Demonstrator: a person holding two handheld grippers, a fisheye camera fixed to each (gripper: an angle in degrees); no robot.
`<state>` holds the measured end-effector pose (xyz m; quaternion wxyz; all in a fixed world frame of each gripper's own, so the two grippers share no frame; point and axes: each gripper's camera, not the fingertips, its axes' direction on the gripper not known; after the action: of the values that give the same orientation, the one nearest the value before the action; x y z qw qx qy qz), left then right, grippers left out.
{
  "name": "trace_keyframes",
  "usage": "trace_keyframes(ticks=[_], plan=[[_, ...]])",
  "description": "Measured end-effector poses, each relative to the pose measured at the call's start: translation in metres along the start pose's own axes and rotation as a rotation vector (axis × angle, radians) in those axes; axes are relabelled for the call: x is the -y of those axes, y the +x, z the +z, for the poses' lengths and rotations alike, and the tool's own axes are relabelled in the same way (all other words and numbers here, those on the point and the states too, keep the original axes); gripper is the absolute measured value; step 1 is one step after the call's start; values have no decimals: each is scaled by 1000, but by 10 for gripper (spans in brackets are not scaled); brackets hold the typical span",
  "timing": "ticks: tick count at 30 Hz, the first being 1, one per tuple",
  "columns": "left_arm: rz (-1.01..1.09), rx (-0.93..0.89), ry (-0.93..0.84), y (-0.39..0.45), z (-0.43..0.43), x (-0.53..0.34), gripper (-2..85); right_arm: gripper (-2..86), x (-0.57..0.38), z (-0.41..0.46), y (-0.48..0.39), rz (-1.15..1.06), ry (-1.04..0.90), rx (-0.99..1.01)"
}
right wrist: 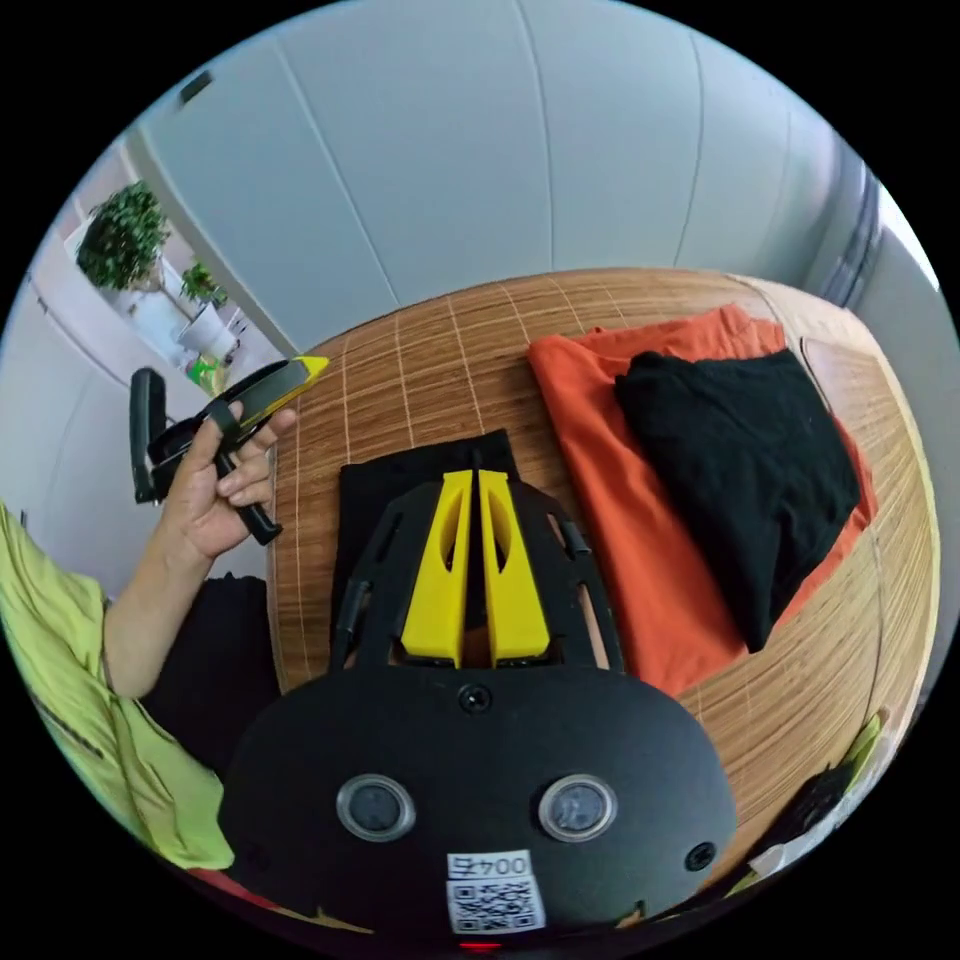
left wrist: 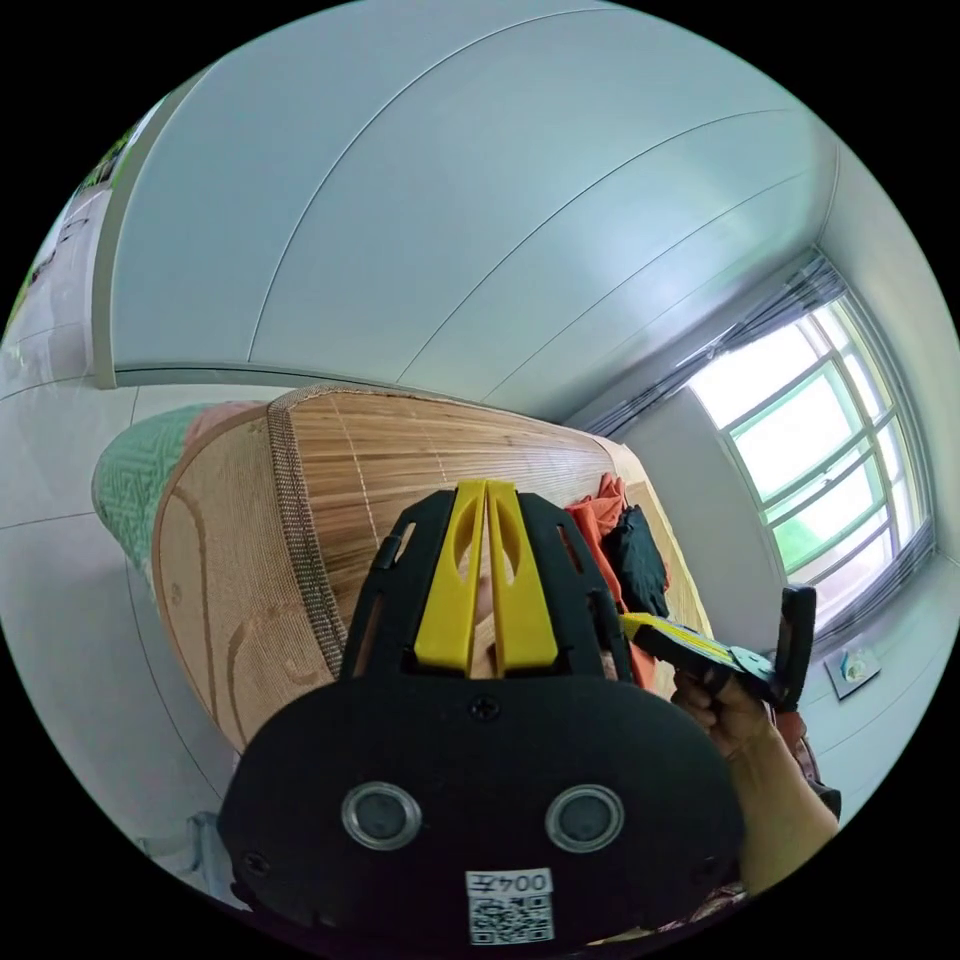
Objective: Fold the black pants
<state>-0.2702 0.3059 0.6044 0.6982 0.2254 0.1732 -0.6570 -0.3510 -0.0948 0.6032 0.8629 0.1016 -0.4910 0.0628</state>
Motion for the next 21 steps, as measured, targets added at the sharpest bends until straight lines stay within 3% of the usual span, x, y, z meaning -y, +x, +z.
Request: trace_keyframes(ticks=[7,16,21], plan=[[-15,23,30,-3,1,-1,2,-7,17,-39,-24,-290,100,29],[49,75,64,12,6,-2,2,38,27,88,32,-33,-118,-103],[17,69,63,5,7,0,2,95,14,52,15,57,116,-200]])
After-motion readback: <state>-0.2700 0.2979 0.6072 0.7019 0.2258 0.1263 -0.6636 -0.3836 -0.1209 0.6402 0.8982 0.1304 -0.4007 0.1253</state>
